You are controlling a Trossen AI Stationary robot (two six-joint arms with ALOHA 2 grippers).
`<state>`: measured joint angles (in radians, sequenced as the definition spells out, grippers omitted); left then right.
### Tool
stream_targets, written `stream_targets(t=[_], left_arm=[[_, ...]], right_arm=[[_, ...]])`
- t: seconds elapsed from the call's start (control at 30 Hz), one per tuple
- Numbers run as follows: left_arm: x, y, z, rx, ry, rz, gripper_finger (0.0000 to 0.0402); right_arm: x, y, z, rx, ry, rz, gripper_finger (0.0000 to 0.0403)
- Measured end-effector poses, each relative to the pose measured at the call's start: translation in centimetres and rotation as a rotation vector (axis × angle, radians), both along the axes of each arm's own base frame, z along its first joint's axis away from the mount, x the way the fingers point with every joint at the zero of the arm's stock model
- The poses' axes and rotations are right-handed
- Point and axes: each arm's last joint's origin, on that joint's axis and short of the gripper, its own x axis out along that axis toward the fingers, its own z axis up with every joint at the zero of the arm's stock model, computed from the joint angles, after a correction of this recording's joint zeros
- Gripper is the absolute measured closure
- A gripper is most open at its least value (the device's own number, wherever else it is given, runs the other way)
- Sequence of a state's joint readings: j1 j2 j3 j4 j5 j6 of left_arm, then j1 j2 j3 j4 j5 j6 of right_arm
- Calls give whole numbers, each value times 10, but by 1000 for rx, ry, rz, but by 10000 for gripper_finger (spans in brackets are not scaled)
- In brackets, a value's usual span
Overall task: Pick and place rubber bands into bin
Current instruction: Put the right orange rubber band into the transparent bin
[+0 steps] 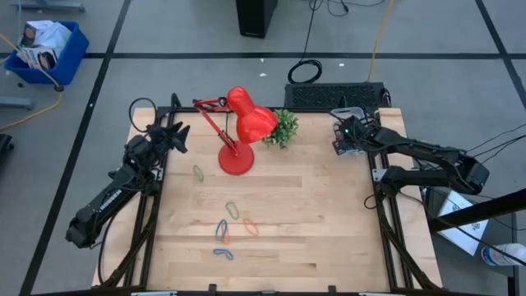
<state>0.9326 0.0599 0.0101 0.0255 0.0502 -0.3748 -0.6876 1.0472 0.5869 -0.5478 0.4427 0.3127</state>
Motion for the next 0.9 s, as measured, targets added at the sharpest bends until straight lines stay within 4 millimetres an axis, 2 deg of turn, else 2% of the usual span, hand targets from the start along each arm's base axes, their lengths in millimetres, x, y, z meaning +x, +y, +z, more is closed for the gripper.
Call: stream_targets(t=[0.13, 0.3, 0.43, 0.57, 0.7, 0.9], left_arm=[[0, 0, 0, 0, 0, 0, 172], [0, 0, 0, 0, 0, 0, 172], [0, 0, 0, 0, 1, -2, 172], [1, -1, 1, 14, 8, -61, 172], [3, -3, 2, 24, 1, -136, 172], [6, -7, 4, 56, -8, -326, 172]], right_arm=[[-1, 1, 5, -17, -8, 18, 287], [3, 2, 32, -98, -128, 91, 261], [12, 11, 54, -107, -392, 308, 257], [26, 27, 69, -62, -620, 629, 262], [43, 51, 63, -50, -675, 842, 272], [65, 88, 36, -72, -721, 1054, 287]])
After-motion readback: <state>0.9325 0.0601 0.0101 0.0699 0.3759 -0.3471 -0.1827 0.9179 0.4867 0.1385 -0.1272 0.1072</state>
